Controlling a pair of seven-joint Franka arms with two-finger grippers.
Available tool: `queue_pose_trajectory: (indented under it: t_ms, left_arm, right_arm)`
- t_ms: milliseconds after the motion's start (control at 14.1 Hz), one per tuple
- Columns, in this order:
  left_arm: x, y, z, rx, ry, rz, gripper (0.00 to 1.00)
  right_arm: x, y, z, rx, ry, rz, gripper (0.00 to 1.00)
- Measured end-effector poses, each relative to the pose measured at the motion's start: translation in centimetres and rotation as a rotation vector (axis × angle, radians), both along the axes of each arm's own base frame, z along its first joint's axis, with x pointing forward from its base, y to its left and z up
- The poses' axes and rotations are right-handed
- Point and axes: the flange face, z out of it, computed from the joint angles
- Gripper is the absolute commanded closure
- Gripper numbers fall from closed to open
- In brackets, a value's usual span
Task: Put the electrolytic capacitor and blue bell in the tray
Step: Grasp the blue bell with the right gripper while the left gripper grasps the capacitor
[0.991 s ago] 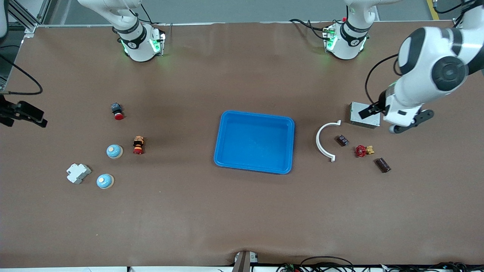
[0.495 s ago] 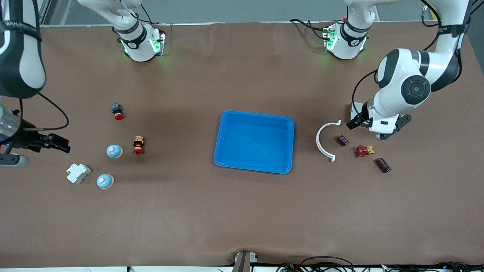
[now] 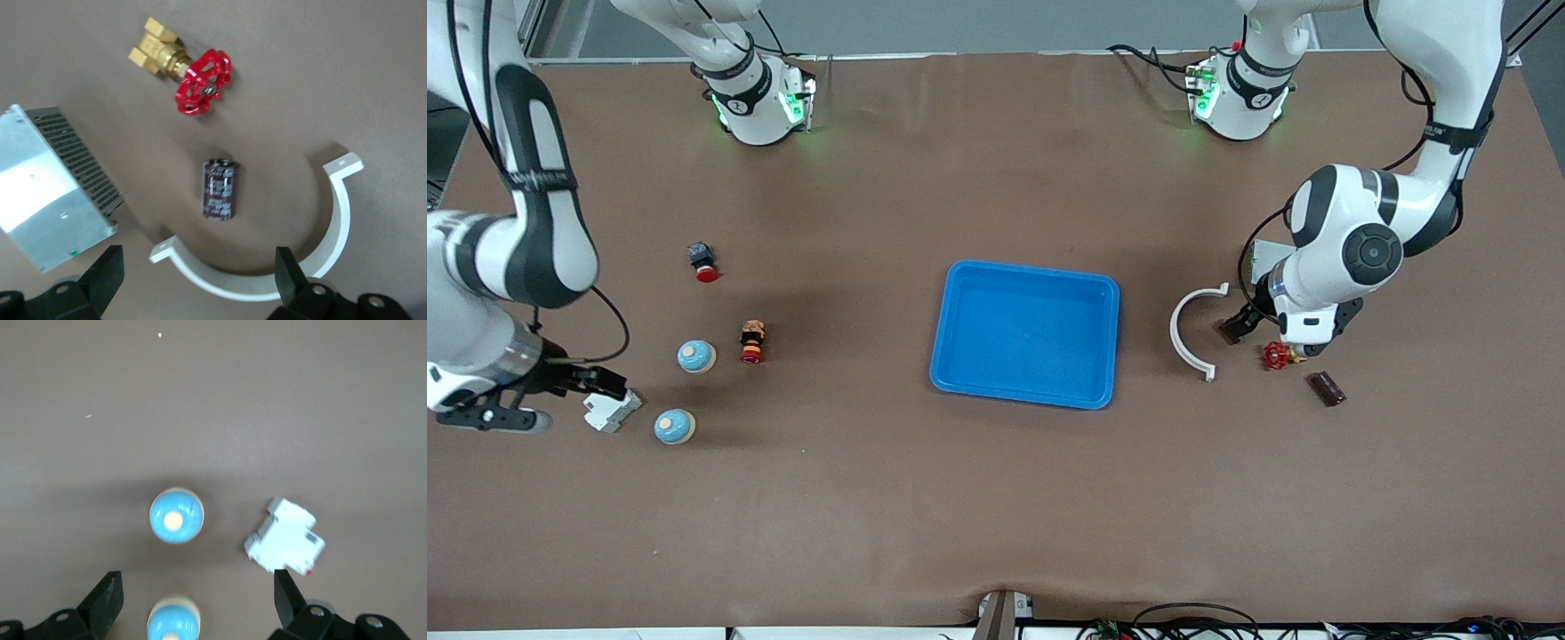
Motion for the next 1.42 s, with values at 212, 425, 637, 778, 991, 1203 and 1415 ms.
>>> queue_pose_trajectory:
  t_ms: [212, 425, 637, 778, 991, 1203, 1415]
  left_arm:
    - [0.3, 0.2, -1.7, 0.012, -0.016, -0.023, 0.14]
    - [0.7, 1.0, -3.8, 0.012, -0.032, -0.017, 0.19]
    - [0.8, 1.6, -5.8, -0.001, -0.037, -0.005, 0.25]
    - [0.8, 1.5, -6.8, -0.011, -0.044, -0.003, 0.50]
    - [0.6, 1.4, -7.4, -0.015, -0.045, -0.003, 1.00]
    - [0.7, 1.4, -7.4, -0.016, -0.050, -0.002, 1.00]
    - [1.2, 1.4, -6.1, -0.014, -0.074, -0.003, 1.00]
  right_arm:
    - [0.6, 0.3, -3.0, 0.029, -0.014, -0.021, 0.00]
    - [0.8, 0.4, -4.3, 0.082, -0.027, -0.069, 0.00]
    - [1.2, 1.3, -6.0, 0.082, -0.045, -0.061, 0.00]
    - [1.4, 1.8, -7.8, 0.079, -0.056, -0.056, 0.00]
    - [1.3, 2.2, -10.7, 0.077, -0.041, -0.052, 0.00]
    - [1.3, 2.6, -12.1, 0.077, -0.026, -0.047, 0.00]
    - [1.3, 2.6, -12.3, 0.077, -0.023, -0.047, 0.00]
